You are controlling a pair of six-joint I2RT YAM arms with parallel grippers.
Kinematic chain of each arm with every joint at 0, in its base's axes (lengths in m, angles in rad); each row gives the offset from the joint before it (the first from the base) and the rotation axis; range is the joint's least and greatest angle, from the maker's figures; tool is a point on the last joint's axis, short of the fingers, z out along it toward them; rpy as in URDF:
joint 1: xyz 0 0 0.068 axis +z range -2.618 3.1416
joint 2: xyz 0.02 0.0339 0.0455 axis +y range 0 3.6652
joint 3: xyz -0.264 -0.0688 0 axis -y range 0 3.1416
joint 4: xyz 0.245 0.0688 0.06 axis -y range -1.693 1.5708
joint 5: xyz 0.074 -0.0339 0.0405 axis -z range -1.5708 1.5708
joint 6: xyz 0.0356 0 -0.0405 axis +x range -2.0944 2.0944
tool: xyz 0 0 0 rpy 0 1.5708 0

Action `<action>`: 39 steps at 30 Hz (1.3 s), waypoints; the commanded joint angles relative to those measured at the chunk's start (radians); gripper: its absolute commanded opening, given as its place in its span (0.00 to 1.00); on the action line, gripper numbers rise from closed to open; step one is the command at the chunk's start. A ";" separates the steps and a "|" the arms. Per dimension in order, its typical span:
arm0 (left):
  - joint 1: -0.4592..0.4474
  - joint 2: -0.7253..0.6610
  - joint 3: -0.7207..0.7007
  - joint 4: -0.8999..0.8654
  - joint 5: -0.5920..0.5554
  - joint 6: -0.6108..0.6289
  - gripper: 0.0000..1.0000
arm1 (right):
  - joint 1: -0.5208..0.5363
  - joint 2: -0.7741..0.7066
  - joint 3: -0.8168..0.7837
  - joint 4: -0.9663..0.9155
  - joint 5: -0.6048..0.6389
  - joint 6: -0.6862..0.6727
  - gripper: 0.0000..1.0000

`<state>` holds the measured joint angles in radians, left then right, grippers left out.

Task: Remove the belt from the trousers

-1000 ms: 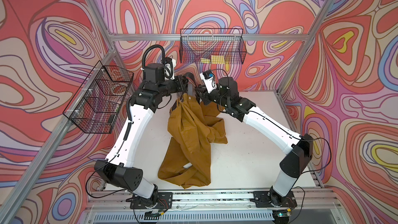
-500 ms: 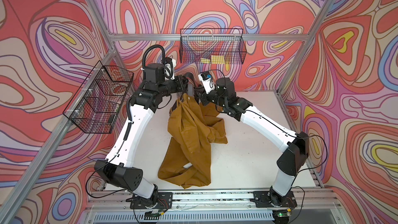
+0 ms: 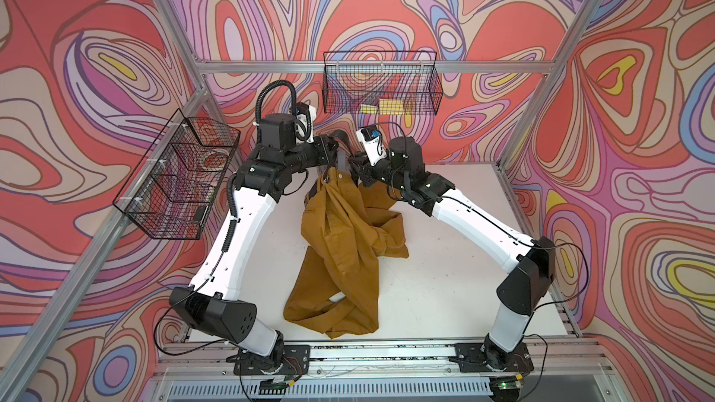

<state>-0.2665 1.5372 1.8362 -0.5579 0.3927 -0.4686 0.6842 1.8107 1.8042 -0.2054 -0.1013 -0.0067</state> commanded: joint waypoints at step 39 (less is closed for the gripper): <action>0.000 -0.023 0.119 0.097 0.069 -0.076 0.00 | 0.002 0.036 -0.100 -0.037 0.046 0.034 0.00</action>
<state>-0.2672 1.5459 1.8557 -0.6041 0.4007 -0.4911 0.6899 1.8141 1.7515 -0.1921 -0.0826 0.0090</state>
